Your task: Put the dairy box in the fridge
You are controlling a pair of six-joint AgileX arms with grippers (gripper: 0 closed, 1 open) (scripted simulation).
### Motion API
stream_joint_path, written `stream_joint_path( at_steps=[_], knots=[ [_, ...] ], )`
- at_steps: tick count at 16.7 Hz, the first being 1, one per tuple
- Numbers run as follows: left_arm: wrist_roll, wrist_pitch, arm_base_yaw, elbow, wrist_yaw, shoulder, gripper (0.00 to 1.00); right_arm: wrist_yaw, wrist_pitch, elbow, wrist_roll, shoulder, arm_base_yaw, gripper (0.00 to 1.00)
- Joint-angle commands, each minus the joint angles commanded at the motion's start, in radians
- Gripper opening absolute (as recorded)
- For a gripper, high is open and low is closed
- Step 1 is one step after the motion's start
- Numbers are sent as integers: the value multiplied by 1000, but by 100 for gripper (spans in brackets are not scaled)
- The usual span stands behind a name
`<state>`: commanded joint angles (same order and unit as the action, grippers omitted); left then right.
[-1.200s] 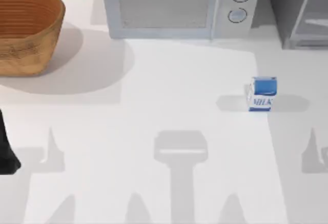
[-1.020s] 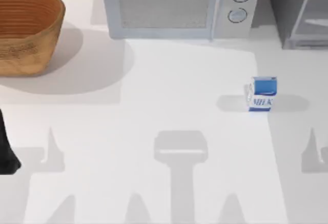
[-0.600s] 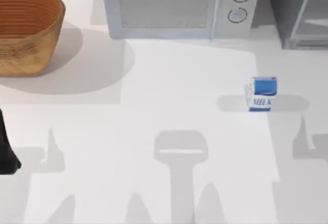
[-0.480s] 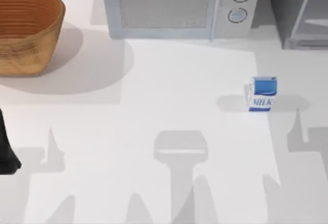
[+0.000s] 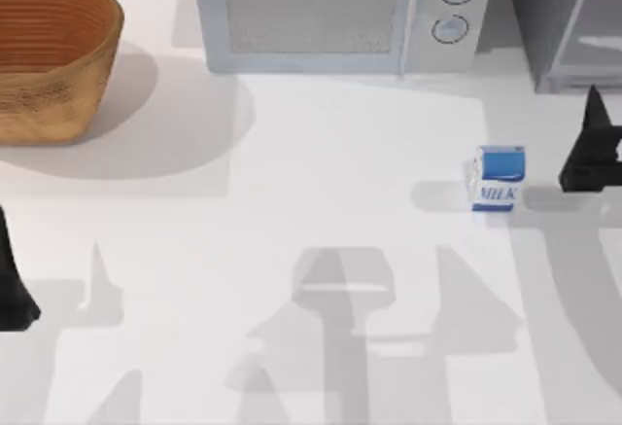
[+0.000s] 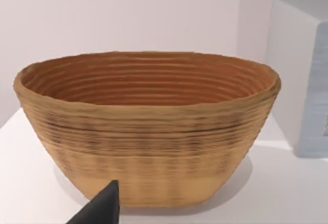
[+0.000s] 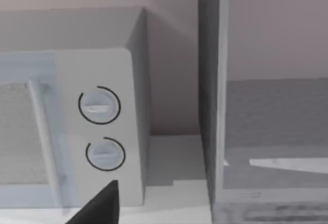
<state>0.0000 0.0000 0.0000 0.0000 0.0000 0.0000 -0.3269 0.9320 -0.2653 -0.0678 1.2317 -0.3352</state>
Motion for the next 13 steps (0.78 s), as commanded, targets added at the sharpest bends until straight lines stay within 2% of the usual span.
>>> stream_joint_path(
  at_steps=[7, 13],
  knots=[
    [0, 0, 0, 0, 0, 0, 100, -162, 488, -136, -13, 660, -146, 100],
    [0, 0, 0, 0, 0, 0, 100, -252, 765, -210, -13, 1051, -217, 100]
  ],
)
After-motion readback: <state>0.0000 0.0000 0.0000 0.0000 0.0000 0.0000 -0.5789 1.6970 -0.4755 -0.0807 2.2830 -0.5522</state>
